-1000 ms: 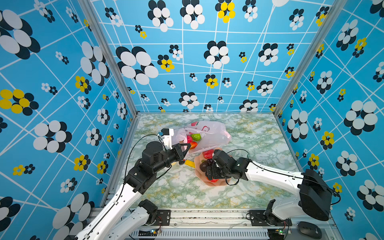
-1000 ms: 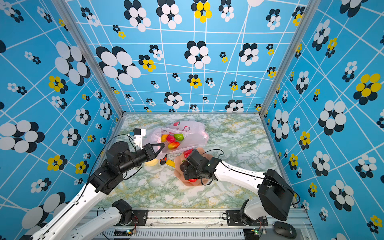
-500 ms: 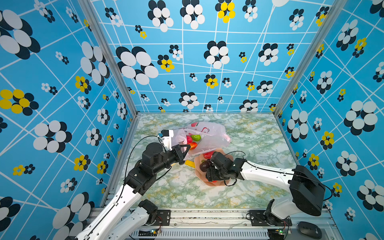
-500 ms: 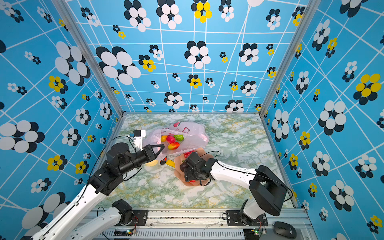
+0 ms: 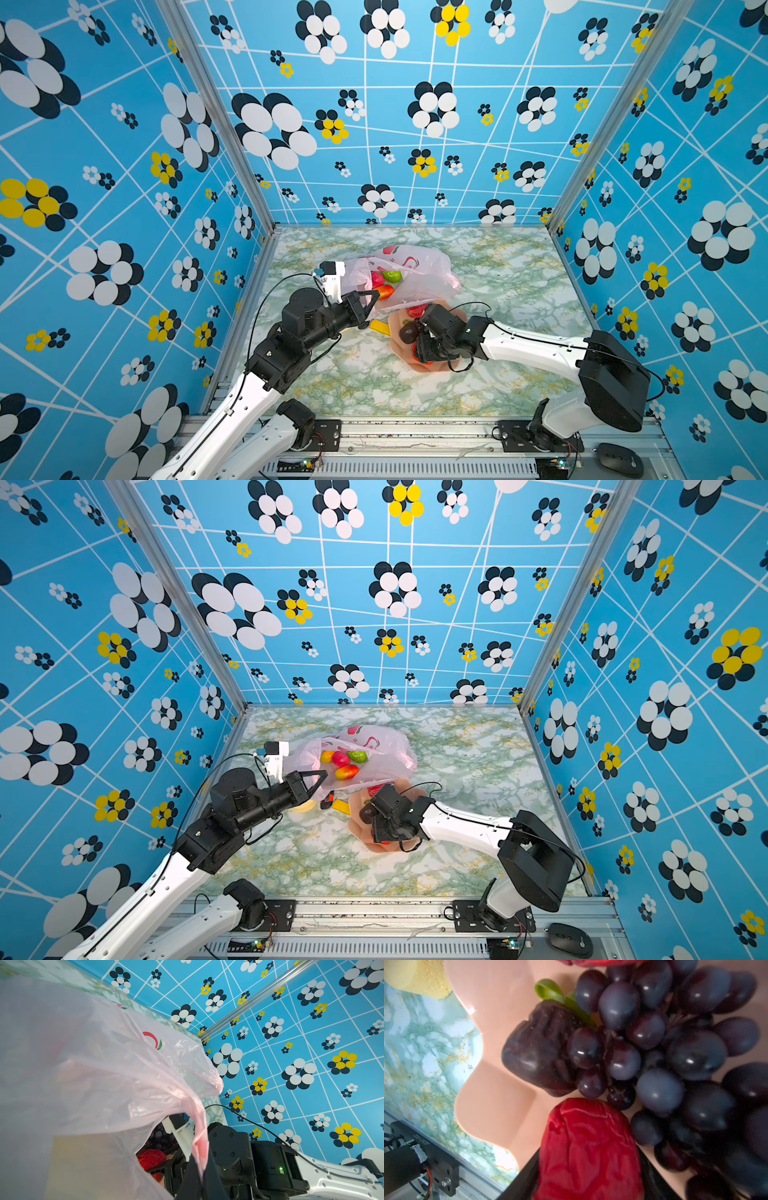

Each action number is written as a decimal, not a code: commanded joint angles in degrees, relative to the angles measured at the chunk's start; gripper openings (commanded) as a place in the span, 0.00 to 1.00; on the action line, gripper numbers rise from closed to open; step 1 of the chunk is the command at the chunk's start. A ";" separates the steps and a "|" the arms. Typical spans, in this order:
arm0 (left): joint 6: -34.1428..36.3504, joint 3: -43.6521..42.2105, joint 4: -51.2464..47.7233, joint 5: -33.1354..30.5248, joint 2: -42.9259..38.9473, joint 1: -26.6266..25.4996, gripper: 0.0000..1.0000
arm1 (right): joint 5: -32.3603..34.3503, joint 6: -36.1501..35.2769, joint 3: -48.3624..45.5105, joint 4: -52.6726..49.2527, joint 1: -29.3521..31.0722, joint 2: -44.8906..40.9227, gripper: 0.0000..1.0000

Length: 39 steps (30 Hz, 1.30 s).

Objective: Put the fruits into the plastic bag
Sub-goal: 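Close the right gripper around the red bell pepper, then lift the red pepper with the right gripper and carry it into the bag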

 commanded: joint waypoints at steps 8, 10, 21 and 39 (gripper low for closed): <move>-0.09 -0.76 -0.38 -0.86 -0.87 0.14 0.00 | 1.67 -0.17 -0.02 -1.37 -0.01 -3.52 0.59; -0.06 -0.78 -0.52 -0.98 -0.86 0.15 0.00 | 1.67 0.03 -0.40 -0.97 -0.21 -4.47 0.59; -0.65 -0.93 1.17 -0.46 1.24 0.13 0.00 | -3.27 2.97 -2.76 3.70 -3.87 -14.50 0.57; -1.22 -0.90 2.51 0.38 1.86 0.15 0.00 | -8.16 -2.98 17.07 0.45 -8.48 -13.12 0.58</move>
